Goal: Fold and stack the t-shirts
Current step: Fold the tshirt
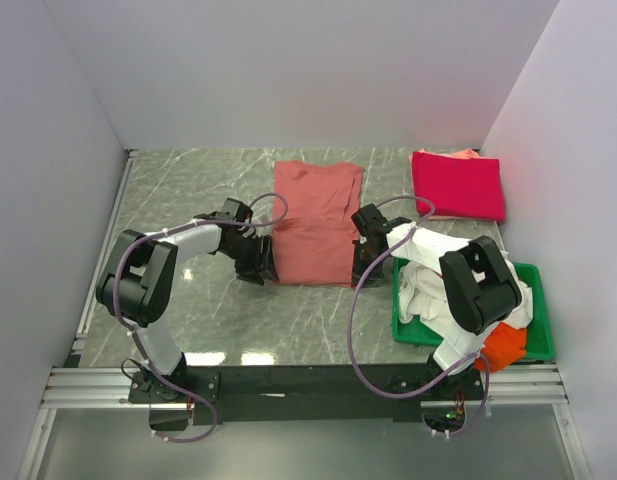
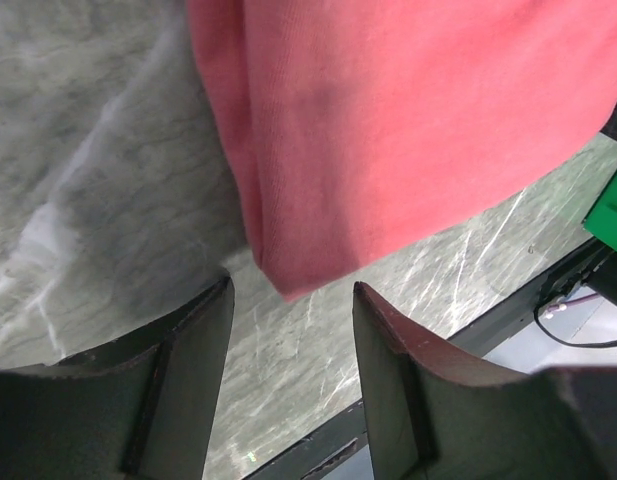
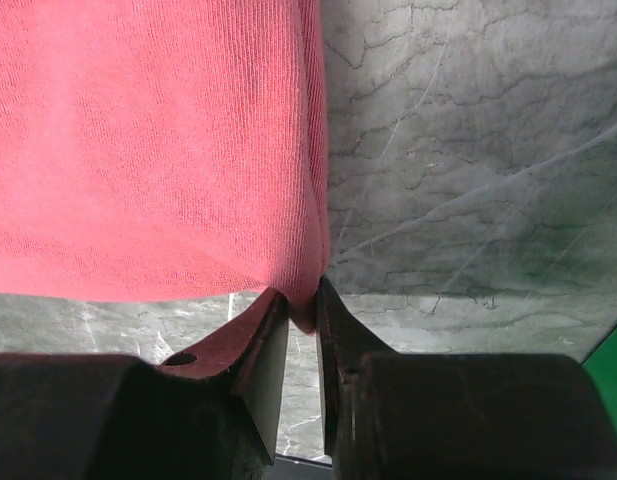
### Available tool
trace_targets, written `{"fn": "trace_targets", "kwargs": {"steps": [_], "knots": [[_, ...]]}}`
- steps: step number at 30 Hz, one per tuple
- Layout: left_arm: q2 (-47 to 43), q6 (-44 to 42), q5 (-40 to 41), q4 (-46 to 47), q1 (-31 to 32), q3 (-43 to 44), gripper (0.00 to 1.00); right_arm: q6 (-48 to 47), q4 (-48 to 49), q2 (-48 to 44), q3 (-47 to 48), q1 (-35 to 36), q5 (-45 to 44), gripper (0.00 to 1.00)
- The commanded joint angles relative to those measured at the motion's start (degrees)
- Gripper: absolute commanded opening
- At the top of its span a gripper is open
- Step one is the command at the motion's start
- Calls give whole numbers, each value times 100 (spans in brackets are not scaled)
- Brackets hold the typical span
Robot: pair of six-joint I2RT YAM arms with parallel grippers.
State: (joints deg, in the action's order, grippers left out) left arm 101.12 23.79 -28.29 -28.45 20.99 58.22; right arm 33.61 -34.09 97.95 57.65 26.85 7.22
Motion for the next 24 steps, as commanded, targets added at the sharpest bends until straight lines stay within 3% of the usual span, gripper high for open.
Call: {"fn": "trace_targets", "kwargs": {"steps": [1,12,15,17,20,21,22,24], "knots": [[171,20,69,59,63,85,57,67,42,-206,-61,-13,51,24],[347,20,509,-143,238,120,47,164,139,-285,-184,-13,60,24],[408,3,544,-117,274,94,38,199,165,-329,-236,-13,60,24],[452,-15,536,-73,274,67,26,216,192,-364,-272,-31,60,23],[444,-24,579,-29,274,67,7,217,166,-426,-280,-22,42,16],[417,-24,632,-47,274,84,0,208,157,-452,-263,-22,34,8],[391,-15,676,-47,274,111,0,190,96,-470,-245,-13,7,2],[224,-32,851,-161,274,198,0,173,25,-522,-228,-22,-37,0]]}}
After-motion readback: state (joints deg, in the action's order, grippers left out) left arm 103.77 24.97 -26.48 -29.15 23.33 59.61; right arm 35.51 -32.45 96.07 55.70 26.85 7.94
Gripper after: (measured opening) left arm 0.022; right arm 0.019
